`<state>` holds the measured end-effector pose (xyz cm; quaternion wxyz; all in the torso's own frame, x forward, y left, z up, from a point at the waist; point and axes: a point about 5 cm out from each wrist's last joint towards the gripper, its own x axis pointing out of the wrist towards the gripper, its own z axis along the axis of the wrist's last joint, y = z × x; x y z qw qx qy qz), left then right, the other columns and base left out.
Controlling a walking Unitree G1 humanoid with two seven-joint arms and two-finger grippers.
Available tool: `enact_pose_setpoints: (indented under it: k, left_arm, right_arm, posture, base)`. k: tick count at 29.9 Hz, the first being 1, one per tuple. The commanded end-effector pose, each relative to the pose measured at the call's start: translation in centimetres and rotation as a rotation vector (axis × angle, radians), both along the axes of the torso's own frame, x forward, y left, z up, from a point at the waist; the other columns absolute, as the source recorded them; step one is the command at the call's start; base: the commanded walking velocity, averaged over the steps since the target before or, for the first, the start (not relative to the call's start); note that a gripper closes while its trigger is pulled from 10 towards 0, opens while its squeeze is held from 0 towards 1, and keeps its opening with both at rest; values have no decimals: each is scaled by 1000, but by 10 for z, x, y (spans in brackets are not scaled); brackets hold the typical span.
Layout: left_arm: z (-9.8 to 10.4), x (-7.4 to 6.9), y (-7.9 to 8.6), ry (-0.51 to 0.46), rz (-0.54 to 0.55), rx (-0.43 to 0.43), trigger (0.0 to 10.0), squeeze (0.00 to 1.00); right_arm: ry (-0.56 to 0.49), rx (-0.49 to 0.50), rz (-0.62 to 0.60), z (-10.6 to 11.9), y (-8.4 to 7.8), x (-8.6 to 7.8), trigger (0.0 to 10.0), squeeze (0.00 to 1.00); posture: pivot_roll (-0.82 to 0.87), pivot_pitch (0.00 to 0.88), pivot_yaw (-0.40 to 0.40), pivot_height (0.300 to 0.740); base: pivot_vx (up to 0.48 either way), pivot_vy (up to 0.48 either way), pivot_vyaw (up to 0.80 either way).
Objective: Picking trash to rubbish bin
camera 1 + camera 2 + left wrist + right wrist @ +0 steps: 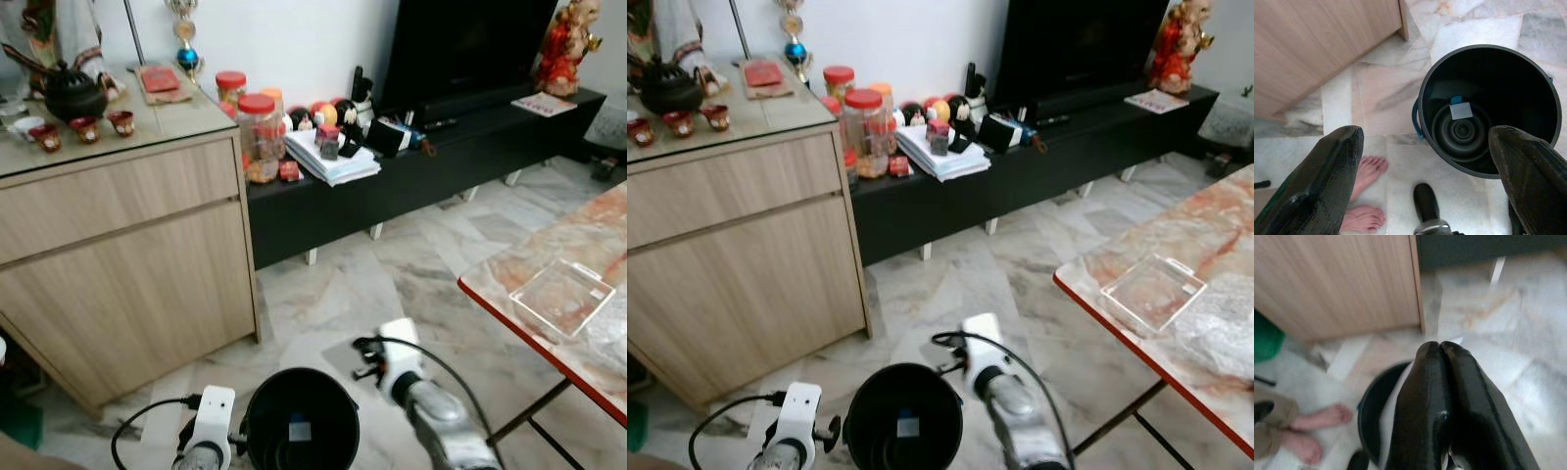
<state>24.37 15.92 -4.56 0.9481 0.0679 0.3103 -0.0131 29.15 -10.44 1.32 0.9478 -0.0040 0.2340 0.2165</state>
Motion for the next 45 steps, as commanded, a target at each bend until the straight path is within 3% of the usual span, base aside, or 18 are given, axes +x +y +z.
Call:
enact_pose_setpoints:
  k: [1,7,16,24,33,36,37,38,39,45]
  left_arm:
    - [4,6,-7,-15,-25,-7,10000,0]
    - [13,18,-18,-51,-46,-34,10000,0]
    - [4,6,-18,-22,-73,-49,10000,0]
    - [0,0,-15,-10,-72,-58,10000,0]
    - [0,-1,-16,-11,-73,-62,10000,0]
    - [0,-1,-16,-13,-72,-64,10000,0]
    - [0,-1,-16,-12,-72,-63,10000,0]
    - [0,-1,-16,-12,-71,-63,10000,0]
    - [0,-1,-15,-12,-70,-63,10000,0]
    - [-1,-2,-14,-9,-65,-60,10000,0]
  right_arm:
    - [26,-16,5,-2,5,2,10000,0]
    - [92,-42,42,-12,26,-2,10000,0]
    - [119,-56,71,-17,46,-6,10000,0]
    - [113,-46,78,-14,57,-5,10000,0]
    - [107,-39,70,-13,57,-3,10000,31]
    - [110,-45,64,-14,55,-3,10000,255]
    - [112,-46,60,-14,54,-3,10000,584]
    - [116,-48,57,-15,52,-4,10000,584]
    - [117,-48,56,-16,52,-4,10000,1000]
    - [126,-61,53,-19,48,-7,10000,1000]
  posture:
    - [81,79,-83,740]
    - [93,83,-87,740]
    - [112,93,-93,740]
    - [124,92,-97,740]
    - [123,88,-100,740]
    - [121,94,-105,740]
    - [121,94,-105,740]
    - [121,94,-105,740]
    - [121,94,-105,740]
    - [127,103,-110,740]
  base:
    - [0,0,0]
    - [0,0,0]
    - [0,0,0]
    - [0,0,0]
    - [0,0,0]
    - [0,0,0]
    - [0,0,0]
    - [0,0,0]
    - [0,0,0]
    - [0,0,0]
